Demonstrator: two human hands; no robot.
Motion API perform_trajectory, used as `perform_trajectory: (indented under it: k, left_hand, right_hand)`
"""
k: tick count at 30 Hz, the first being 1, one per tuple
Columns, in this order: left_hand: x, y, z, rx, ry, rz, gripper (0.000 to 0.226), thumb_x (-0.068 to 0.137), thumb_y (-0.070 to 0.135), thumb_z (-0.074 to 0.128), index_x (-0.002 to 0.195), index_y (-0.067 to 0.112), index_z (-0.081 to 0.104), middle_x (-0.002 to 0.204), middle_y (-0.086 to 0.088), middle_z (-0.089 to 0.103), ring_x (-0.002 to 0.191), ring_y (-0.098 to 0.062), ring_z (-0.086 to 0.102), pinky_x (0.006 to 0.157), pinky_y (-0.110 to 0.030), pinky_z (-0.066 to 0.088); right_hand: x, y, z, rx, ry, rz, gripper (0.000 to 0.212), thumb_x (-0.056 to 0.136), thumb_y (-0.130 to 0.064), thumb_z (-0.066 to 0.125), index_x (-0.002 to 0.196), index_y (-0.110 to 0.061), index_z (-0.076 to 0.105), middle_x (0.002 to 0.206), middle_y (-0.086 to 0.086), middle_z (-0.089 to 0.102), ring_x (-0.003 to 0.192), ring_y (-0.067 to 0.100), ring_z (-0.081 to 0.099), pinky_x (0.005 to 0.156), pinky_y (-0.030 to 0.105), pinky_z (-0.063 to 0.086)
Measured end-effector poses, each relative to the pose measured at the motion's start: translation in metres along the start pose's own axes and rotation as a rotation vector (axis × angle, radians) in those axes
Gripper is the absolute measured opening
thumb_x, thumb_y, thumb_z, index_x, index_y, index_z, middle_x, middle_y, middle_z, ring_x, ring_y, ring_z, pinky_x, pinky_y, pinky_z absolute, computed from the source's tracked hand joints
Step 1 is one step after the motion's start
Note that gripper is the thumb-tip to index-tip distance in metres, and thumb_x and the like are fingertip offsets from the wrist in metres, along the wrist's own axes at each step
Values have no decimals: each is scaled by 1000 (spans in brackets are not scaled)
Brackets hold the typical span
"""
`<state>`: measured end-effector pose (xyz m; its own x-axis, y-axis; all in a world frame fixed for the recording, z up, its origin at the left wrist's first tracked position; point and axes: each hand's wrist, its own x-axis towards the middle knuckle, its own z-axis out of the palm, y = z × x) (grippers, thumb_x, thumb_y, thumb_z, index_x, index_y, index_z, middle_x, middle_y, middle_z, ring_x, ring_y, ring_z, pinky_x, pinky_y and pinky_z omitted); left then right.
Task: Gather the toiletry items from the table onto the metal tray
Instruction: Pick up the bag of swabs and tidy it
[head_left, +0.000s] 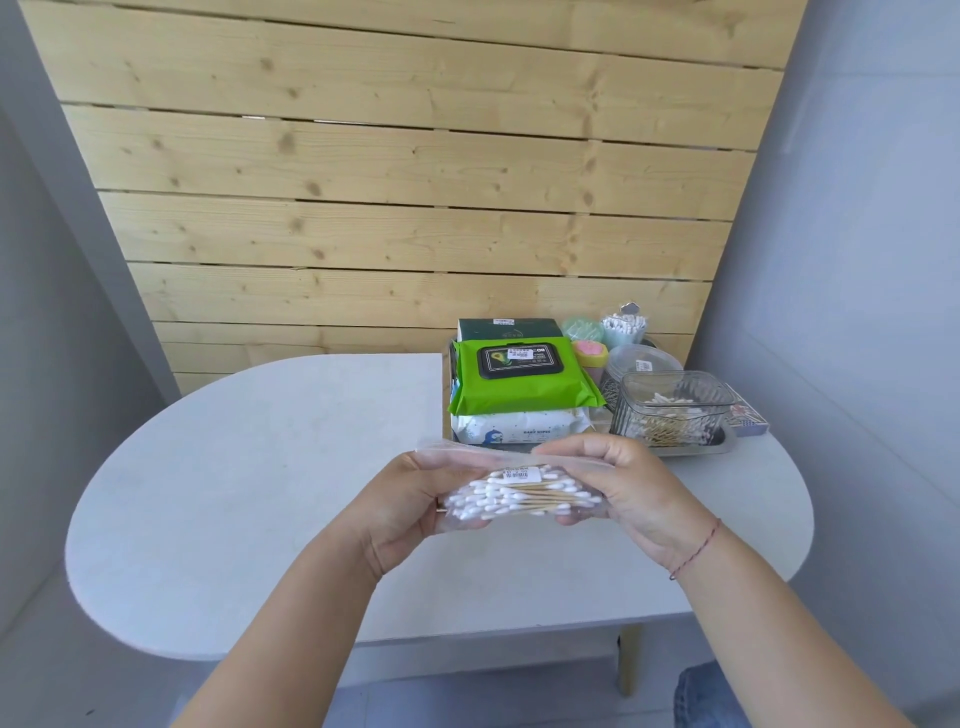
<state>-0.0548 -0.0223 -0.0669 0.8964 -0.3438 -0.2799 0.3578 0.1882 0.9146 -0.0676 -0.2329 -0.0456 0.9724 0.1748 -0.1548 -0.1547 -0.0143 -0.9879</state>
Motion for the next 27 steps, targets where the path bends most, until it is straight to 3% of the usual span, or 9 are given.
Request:
perform_trajectory:
  k: [4, 7, 9, 12, 15, 18, 20, 22, 27]
  left_hand:
    - [-2, 2, -3, -77, -46, -74, 26, 79, 1, 63, 103, 2, 73, 95, -12, 71, 71, -16, 70, 57, -25, 59]
    - [-6, 6, -10, -99, -219, 33, 49, 68, 19, 75, 115, 7, 67, 114, -7, 69, 96, -17, 67, 83, -30, 58]
    - [-7, 9, -14, 72, -252, 160, 64, 62, 24, 82, 120, 8, 61, 120, -3, 66, 104, -16, 63, 93, -31, 51]
    - [-4, 7, -6, 385, -67, 306, 49, 65, 9, 83, 110, 10, 64, 109, -10, 69, 95, -15, 62, 82, -25, 53]
    - [2, 1, 2, 397, 107, 346, 18, 75, 10, 77, 91, 14, 71, 89, -6, 69, 79, -19, 59, 65, -22, 53]
    - [7, -1, 6, 376, 133, 320, 6, 83, 12, 71, 84, 18, 72, 79, -3, 65, 70, -17, 53, 52, -22, 50]
    - [8, -3, 11, 369, 151, 301, 10, 84, 12, 69, 78, 20, 72, 73, 3, 65, 65, -15, 50, 48, -22, 48]
    - [10, -6, 20, 367, 172, 288, 14, 83, 12, 71, 74, 22, 73, 70, 8, 65, 61, -14, 50, 46, -22, 47]
    - [14, -15, 32, 294, 300, 311, 15, 83, 8, 70, 73, 18, 72, 75, -1, 66, 60, -15, 56, 47, -23, 49]
  right_hand:
    - [1, 0, 0, 182, -29, 147, 20, 85, 7, 56, 75, -2, 71, 73, 12, 73, 56, 22, 69, 50, 28, 59]
    - [3, 3, -2, 335, -6, 289, 27, 88, 16, 41, 83, 6, 65, 69, 20, 72, 55, 31, 71, 46, 28, 58]
    - [3, 6, -5, 455, 19, 379, 31, 89, 18, 33, 87, 8, 62, 71, 26, 71, 57, 36, 71, 44, 29, 58]
    - [1, 6, -8, 550, 17, 455, 34, 89, 14, 28, 94, 10, 62, 80, 28, 71, 65, 39, 72, 50, 34, 60]
    - [-5, 6, -16, 227, -64, 416, 33, 94, -18, 43, 111, -1, 66, 99, 10, 70, 88, 25, 67, 82, 43, 57]
    - [-13, 6, -21, -255, -7, 138, 49, 82, -55, 52, 112, -20, 68, 115, -12, 67, 110, 5, 58, 99, 32, 46]
    - [-19, 5, -15, -424, -13, -58, 43, 76, -47, 65, 113, -25, 65, 112, -9, 68, 105, 4, 63, 93, 22, 48]
    - [-20, 12, -12, -588, -9, -129, 41, 77, -31, 74, 116, -26, 62, 104, -7, 69, 91, 8, 66, 82, 17, 49]
    - [-11, 20, -15, -797, 127, -174, 34, 75, -25, 73, 109, -26, 69, 101, -9, 72, 94, 7, 66, 85, 25, 50]
